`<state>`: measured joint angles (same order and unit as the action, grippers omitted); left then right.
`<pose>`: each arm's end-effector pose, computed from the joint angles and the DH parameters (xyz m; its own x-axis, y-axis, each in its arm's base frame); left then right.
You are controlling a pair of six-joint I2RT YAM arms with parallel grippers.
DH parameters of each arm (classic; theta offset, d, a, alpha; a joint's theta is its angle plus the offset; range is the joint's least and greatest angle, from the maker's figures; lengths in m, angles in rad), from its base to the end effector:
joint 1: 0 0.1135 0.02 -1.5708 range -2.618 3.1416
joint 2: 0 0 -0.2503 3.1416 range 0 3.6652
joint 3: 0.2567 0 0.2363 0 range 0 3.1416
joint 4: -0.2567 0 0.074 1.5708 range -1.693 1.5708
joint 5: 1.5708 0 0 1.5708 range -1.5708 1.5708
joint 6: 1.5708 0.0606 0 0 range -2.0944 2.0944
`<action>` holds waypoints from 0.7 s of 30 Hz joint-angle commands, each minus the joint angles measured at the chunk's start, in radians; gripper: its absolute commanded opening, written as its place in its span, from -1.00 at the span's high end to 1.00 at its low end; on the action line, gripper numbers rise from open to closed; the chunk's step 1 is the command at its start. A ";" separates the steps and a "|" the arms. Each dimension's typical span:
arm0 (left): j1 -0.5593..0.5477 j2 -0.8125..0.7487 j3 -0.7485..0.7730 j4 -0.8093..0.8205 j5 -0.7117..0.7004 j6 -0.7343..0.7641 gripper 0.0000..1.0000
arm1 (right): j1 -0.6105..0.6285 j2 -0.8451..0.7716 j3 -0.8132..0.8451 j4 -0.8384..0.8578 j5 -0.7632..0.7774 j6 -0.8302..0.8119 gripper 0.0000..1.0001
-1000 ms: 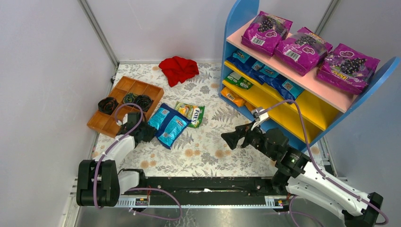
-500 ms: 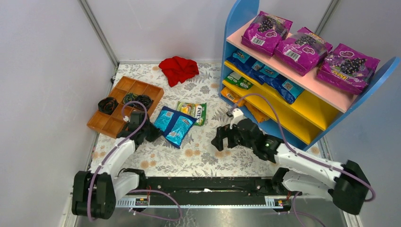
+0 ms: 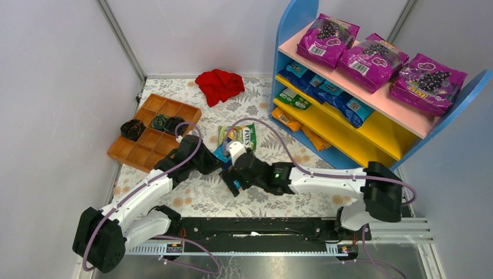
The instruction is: Place and organize the candy bags onto the shelf
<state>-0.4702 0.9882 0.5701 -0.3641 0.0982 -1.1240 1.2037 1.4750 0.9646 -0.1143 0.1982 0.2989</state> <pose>0.1852 -0.1008 0.1899 -0.7340 -0.6337 -0.2442 -0.3451 0.6577 -0.6696 0.1307 0.3065 0.2253 -0.4532 -0.3742 -0.8091 -0.7579 0.6395 0.1288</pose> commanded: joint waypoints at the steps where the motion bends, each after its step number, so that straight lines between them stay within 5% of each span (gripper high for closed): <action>1: -0.049 0.006 0.070 0.140 0.027 -0.075 1.00 | 0.089 0.119 0.161 -0.133 0.328 -0.115 -0.93; 11: -0.051 0.012 0.088 0.152 0.045 -0.063 1.00 | 0.169 0.242 0.201 -0.154 0.570 -0.054 -0.50; 21: -0.050 0.021 0.104 0.132 0.008 -0.018 0.79 | 0.178 0.144 0.111 -0.059 0.526 -0.048 0.73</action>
<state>-0.5201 1.0180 0.6086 -0.3206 0.1200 -1.1519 1.3865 1.7020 1.1107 -0.2131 0.6903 0.2352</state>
